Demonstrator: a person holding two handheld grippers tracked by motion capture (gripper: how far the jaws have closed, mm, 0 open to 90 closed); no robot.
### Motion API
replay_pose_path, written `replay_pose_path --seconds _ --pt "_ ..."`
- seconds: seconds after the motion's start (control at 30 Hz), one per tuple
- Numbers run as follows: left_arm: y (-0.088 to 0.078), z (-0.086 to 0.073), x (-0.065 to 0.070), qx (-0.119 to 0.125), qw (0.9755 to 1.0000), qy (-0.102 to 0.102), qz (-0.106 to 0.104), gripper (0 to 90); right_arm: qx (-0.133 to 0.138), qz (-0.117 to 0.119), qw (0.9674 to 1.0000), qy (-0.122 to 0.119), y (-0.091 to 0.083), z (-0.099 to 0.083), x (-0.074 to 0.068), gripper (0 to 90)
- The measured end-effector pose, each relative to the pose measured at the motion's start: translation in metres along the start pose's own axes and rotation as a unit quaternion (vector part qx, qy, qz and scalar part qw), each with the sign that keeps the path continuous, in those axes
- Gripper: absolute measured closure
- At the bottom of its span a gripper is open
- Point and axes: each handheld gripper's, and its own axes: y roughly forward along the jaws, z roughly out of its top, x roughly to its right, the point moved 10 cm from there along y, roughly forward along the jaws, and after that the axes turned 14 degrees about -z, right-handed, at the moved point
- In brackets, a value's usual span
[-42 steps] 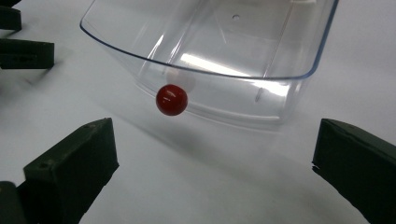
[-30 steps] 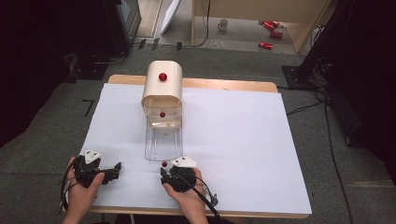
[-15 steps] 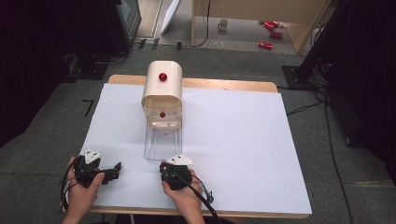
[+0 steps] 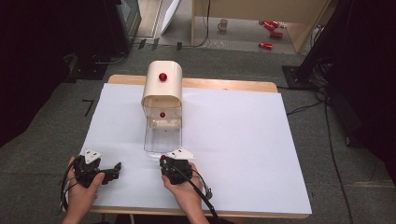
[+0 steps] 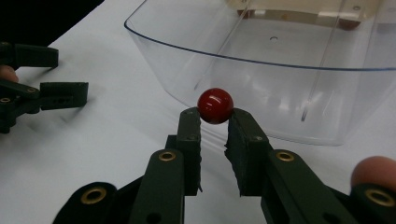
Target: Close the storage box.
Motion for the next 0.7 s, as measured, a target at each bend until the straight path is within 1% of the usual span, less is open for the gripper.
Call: replay_pose_path --seconds 0.2,0.4,0.7 --pt "0.000 0.000 0.000 0.000 1.0000 0.000 0.000 0.0 -0.003 0.001 1.0000 0.003 0.008 0.007 0.001 76.2" --pt "0.000 0.000 0.000 0.000 1.0000 0.000 0.000 0.0 -0.001 -0.002 1.0000 0.006 0.016 0.019 0.004 76.4" --pt "0.000 0.000 0.000 0.000 1.0000 0.000 0.000 0.0 -0.003 -0.006 0.9999 0.008 0.030 0.031 0.010 76.4"
